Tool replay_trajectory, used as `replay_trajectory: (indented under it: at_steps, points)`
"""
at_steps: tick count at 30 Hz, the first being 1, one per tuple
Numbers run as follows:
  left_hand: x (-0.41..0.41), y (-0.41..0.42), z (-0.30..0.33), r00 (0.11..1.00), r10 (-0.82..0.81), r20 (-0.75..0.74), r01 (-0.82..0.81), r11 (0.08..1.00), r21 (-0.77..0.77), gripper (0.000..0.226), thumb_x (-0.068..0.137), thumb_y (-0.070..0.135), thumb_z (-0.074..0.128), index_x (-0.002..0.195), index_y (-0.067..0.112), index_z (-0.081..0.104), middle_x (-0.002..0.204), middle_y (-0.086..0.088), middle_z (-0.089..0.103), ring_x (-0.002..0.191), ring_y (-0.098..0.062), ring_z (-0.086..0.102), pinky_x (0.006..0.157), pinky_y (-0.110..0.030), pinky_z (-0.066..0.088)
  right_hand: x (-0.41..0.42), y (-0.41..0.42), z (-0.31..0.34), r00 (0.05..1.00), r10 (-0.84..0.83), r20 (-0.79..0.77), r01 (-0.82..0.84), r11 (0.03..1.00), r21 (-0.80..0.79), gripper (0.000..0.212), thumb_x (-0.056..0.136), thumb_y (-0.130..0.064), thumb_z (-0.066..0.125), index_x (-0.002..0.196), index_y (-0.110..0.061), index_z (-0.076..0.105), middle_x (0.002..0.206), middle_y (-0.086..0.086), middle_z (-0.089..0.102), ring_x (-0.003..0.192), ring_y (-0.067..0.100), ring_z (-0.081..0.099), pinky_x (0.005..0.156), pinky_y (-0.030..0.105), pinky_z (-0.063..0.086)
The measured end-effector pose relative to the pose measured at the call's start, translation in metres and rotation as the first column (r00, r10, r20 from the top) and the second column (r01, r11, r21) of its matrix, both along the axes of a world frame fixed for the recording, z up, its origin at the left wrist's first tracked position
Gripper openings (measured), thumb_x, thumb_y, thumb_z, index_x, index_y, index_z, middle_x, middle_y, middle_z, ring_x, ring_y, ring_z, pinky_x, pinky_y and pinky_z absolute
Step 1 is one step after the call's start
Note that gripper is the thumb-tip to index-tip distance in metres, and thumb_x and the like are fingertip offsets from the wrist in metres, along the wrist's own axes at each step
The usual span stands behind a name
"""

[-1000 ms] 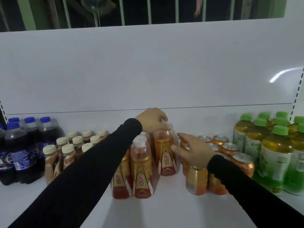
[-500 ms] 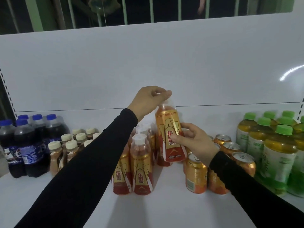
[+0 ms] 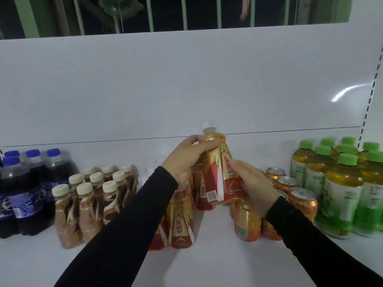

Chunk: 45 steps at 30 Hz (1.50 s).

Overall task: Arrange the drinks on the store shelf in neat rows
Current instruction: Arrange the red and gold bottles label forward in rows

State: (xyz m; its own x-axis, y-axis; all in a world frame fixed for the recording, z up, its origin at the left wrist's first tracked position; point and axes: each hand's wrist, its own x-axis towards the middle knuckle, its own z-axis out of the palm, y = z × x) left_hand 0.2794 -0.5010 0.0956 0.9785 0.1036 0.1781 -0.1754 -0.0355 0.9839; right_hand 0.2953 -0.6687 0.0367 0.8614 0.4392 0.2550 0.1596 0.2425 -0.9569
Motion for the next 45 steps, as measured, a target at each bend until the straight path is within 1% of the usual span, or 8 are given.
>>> replay_trajectory:
  at_steps: [6,10,18,24,29,32,41,45]
  points:
    - [-0.004,-0.006,0.003,0.989,0.142,0.043,-0.139,0.988,-0.072,0.052,0.080,0.028,0.083,0.123,0.011,0.059,0.093,-0.008,0.076,0.068,-0.016,0.073,0.051,-0.026,0.053,-0.010,-0.003,0.002,0.945,-0.081,0.315,0.143,0.973,-0.179,0.040,0.075,-0.061,0.058,0.112,-0.047,0.052,0.101,-0.018,0.068,0.092,0.001,0.069,0.068,0.020,0.057]
    - [-0.004,-0.009,0.008,0.971,0.233,0.054,-0.224,0.964,-0.142,0.055,0.079,0.031,0.084,0.122,0.009,0.057,0.099,-0.009,0.074,0.069,-0.015,0.073,0.051,-0.025,0.054,-0.009,-0.004,-0.005,0.864,-0.162,0.477,0.337,0.889,-0.309,0.056,0.072,-0.062,0.071,0.119,-0.049,0.042,0.105,-0.022,0.060,0.096,0.007,0.065,0.074,0.023,0.058]
    - [-0.007,-0.006,0.006,0.987,0.144,0.070,-0.129,0.974,-0.187,0.047,0.092,0.038,0.069,0.132,0.020,0.052,0.085,-0.002,0.074,0.070,-0.015,0.072,0.061,-0.030,0.058,-0.012,-0.005,0.007,0.996,0.081,-0.030,-0.076,0.987,0.138,0.046,0.082,-0.035,0.062,0.121,-0.011,0.059,0.105,0.009,0.074,0.099,0.024,0.072,0.077,0.031,0.060]
    - [-0.010,-0.013,0.008,0.994,0.101,0.041,-0.085,0.954,-0.286,0.049,0.091,0.031,0.072,0.133,0.018,0.051,0.078,-0.002,0.072,0.060,-0.013,0.070,0.048,-0.029,0.054,-0.017,-0.003,0.015,0.979,0.154,-0.131,-0.128,0.974,0.189,0.035,0.090,-0.042,0.051,0.116,-0.019,0.059,0.107,0.007,0.075,0.099,0.025,0.072,0.075,0.033,0.061]
    - [-0.010,-0.016,0.007,0.978,0.197,0.068,-0.173,0.949,-0.264,0.052,0.088,0.032,0.076,0.128,0.027,0.044,0.093,-0.007,0.074,0.064,-0.014,0.072,0.048,-0.028,0.054,-0.020,-0.004,0.012,0.887,-0.129,0.443,0.256,0.936,-0.240,0.046,0.073,-0.062,0.063,0.114,-0.049,0.046,0.102,-0.028,0.064,0.099,-0.002,0.065,0.076,0.020,0.057]
    - [-0.011,-0.018,0.008,0.976,0.214,0.049,-0.195,0.947,-0.255,0.051,0.087,0.034,0.076,0.126,0.026,0.044,0.096,-0.007,0.073,0.062,-0.012,0.072,0.046,-0.026,0.053,-0.016,-0.002,0.005,0.823,-0.203,0.530,0.380,0.890,-0.250,0.067,0.068,-0.064,0.065,0.126,-0.044,0.038,0.109,-0.031,0.054,0.100,0.003,0.063,0.079,0.022,0.058]
    - [-0.013,-0.011,0.007,0.994,0.108,0.031,-0.094,0.951,-0.293,0.049,0.089,0.040,0.072,0.131,0.021,0.053,0.079,-0.001,0.076,0.067,-0.017,0.073,0.059,-0.035,0.059,-0.020,-0.003,0.015,0.983,0.117,-0.140,-0.079,0.965,0.252,0.046,0.082,-0.034,0.059,0.122,-0.011,0.057,0.111,0.014,0.073,0.103,0.029,0.070,0.080,0.036,0.061]
    - [-0.015,-0.013,0.009,0.994,0.110,0.010,-0.101,0.937,-0.334,0.050,0.089,0.036,0.073,0.130,0.015,0.055,0.092,-0.008,0.073,0.066,-0.019,0.071,0.051,-0.032,0.055,-0.022,-0.001,0.016,0.968,0.185,-0.170,-0.130,0.947,0.294,0.048,0.086,-0.039,0.055,0.127,-0.015,0.055,0.118,0.013,0.070,0.110,0.032,0.067,0.085,0.039,0.059]
